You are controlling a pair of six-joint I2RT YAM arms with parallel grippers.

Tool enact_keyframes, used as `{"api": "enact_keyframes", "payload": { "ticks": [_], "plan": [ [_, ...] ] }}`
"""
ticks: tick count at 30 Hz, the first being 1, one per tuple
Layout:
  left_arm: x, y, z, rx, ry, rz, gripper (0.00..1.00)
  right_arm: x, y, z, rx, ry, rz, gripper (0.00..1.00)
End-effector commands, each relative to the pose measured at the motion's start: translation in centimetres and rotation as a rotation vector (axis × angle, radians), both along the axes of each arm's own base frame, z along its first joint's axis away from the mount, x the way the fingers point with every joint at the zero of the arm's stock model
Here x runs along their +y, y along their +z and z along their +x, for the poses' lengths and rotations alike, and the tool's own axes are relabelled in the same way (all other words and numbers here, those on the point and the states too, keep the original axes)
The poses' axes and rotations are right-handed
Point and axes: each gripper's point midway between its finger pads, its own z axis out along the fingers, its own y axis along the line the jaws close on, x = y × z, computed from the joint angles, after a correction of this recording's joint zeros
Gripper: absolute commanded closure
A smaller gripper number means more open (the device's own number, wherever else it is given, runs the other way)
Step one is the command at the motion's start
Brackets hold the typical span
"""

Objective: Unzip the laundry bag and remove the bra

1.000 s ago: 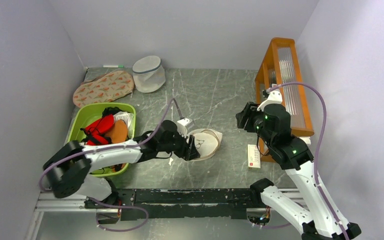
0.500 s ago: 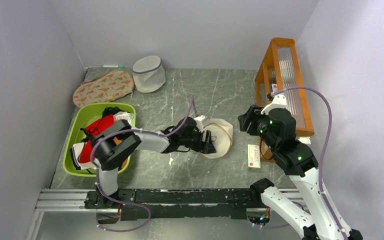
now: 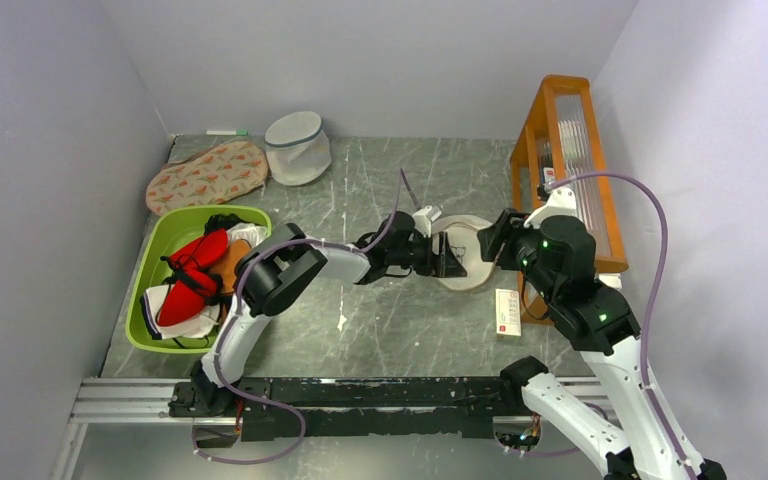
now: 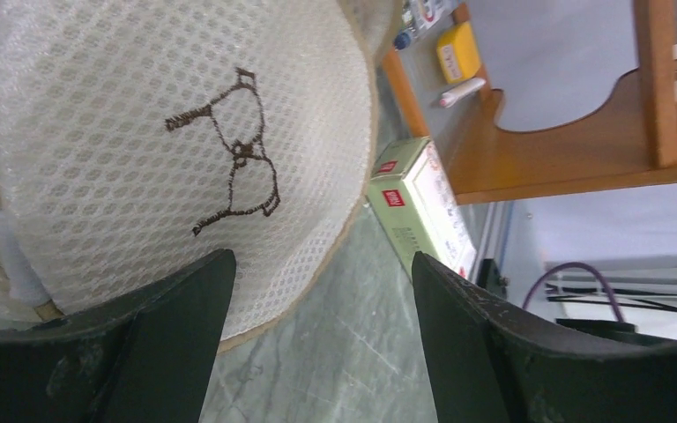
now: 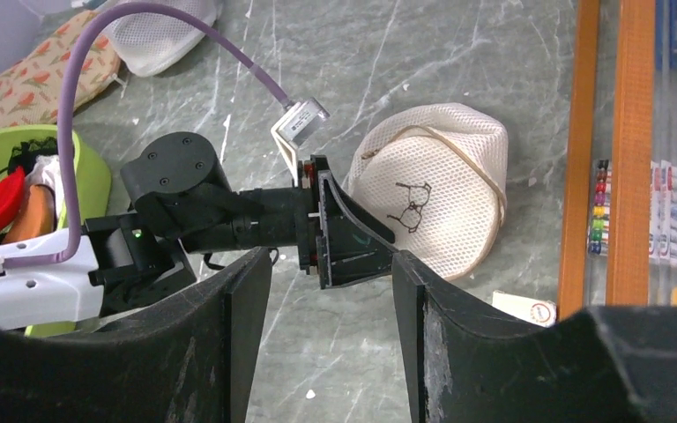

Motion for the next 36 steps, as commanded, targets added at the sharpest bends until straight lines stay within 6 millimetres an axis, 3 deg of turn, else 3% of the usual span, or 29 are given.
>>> {"api": "enact_keyframes", "payload": {
  "ticks": [1,3,6,7,9,12,18,20,21,25,27,29,33,36],
  "plan": [
    [-0.1,5.9,-0.4,-0.038,-0.042,-0.149,0.11,-0.5,1.7,0.0,-0.038,-0.007,-0.015,0.46],
    [1.7,8.1,-0.7,-0.085,-0.038,-0.178,0.0,-0.6,1.9,0.2,-0.043,-0.009,-0.035,0.46],
    [6.5,10.6,-0.8,-0.139,-0.029,-0.24,0.0,-0.9,2.0,0.4,-0.05,-0.013,-0.058,0.45],
    [8.5,12.4,-0.6,-0.166,-0.009,-0.279,0.0,-0.9,2.1,0.4,-0.056,-0.012,-0.06,0.45],
    [12.9,12.2,0.1,-0.154,0.045,-0.281,0.0,-0.9,2.1,0.4,-0.064,-0.008,-0.062,0.44],
    [19.4,15.3,0.9,-0.219,0.125,-0.31,0.0,-0.7,1.9,0.5,-0.07,-0.001,-0.058,0.43],
    [32.9,17.5,5.2,-0.315,0.543,-0.034,0.01,-0.1,1.1,0.9,-0.047,0.02,-0.061,0.4],
    [37.0,19.1,5.8,-0.358,0.682,0.071,0.01,0.1,1.0,1.0,-0.043,0.032,-0.064,0.36],
    [39.1,20.9,6.1,-0.399,0.773,0.122,0.01,0.3,0.9,1.1,-0.04,0.04,-0.068,0.33],
    [46.2,27.9,4.4,-0.601,1.096,0.277,0.02,0.5,1.7,1.5,-0.056,0.062,-0.096,0.07],
    [48.5,32.3,2.3,-0.75,1.192,0.305,0.03,0.5,2.9,1.6,-0.083,0.071,-0.108,0.01],
    [49.4,37.0,-0.5,-0.905,1.23,0.278,0.03,0.6,4.4,1.6,-0.119,0.09,-0.118,0.0],
    [49.2,45.0,-6.5,-1.191,1.211,0.175,0.03,0.3,8.8,0.9,-0.238,0.115,-0.132,0.0],
    [48.8,49.1,-10.3,-1.331,1.19,0.101,0.03,-0.4,13.0,-0.3,-0.368,0.119,-0.134,0.0]
  ]
}}
